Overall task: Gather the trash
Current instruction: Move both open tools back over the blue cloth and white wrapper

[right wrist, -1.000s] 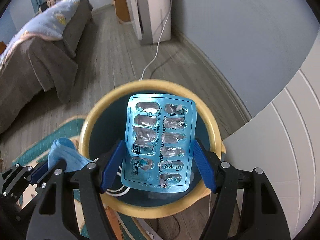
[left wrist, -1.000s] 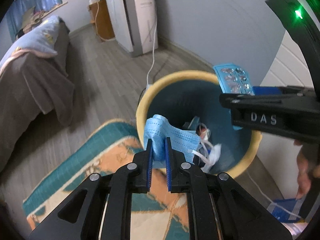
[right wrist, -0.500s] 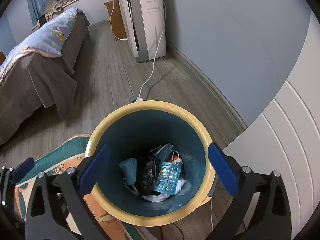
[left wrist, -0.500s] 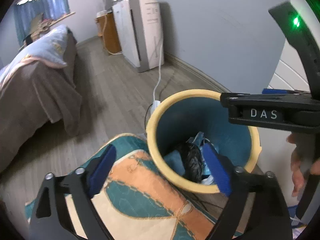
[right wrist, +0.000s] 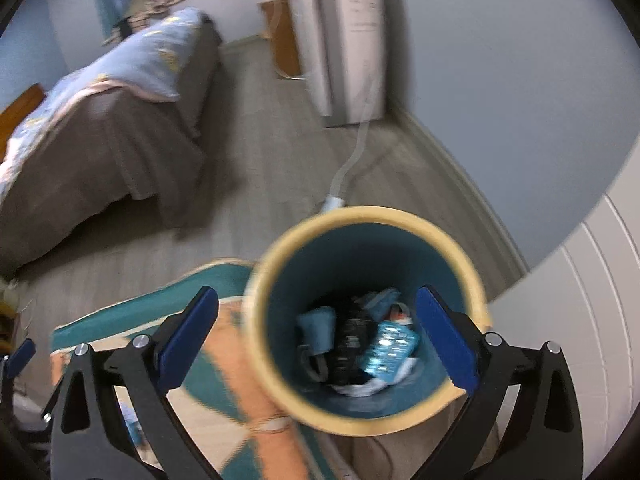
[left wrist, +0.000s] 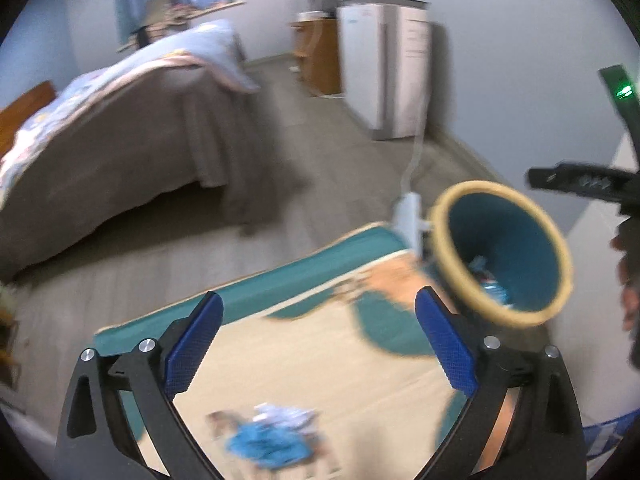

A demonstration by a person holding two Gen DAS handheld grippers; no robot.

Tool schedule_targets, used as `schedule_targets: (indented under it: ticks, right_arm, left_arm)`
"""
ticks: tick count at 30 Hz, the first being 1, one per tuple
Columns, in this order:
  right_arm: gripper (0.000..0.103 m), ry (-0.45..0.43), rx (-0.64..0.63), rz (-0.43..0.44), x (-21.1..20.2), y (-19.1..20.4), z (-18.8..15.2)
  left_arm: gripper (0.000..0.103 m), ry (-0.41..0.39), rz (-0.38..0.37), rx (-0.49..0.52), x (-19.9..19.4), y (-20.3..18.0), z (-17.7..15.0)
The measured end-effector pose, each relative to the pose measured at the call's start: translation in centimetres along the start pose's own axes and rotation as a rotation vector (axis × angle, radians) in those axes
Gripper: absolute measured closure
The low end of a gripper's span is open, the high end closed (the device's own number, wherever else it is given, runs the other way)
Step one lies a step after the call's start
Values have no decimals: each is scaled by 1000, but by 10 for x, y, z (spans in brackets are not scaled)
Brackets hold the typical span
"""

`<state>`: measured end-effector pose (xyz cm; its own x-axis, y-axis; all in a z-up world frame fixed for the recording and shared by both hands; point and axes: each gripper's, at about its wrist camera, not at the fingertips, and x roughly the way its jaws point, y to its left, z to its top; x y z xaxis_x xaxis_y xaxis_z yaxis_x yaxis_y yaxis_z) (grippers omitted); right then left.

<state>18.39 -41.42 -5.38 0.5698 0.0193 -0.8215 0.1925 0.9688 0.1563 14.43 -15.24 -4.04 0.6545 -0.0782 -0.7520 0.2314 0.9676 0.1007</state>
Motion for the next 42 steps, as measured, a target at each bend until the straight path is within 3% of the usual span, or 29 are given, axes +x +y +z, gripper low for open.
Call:
schedule_targets:
  ticks: [3,8,13,17,23,28,32,38,39,41,42]
  right_arm:
    - [6,3,-59,56,-6,33,-4]
    - [6,27,-201,94,-8,88,-17]
    - [6,72,-364,147,-3,141,-43]
    - [6,100,-484,162,6,172,-63]
    - [6,207,-522,181,34,186,-94]
    - [6,267,-504,171,51,189,-105]
    - [6,292,-488,144,59,190,-111]
    - [6,319,-465,113,71,187,-114]
    - [6,319,-471,108,72,187,-116]
    - [6,324,-481,100,75,186,-117]
    - [6,326,-480,97,76,185,-118]
  left_arm:
    - [7,18,67,-33,-11,28,-15]
    - [7,57,109,-93,-29,67,-48]
    - [7,80,100,-184,-32,95,-74]
    - [7,106,87,-198,-25,104,-89]
    - [7,103,71,-186,-17,116,-96]
    - [7,176,76,-76,7,114,-116]
    - [7,257,8,-78,33,111,-135]
    - [9,259,-95,-36,46,89,-139]
    - [11,260,-99,-19,47,85,-139]
    - [29,279,-121,14,52,78,-141]
    - [43,296,-129,17,55,77,-142]
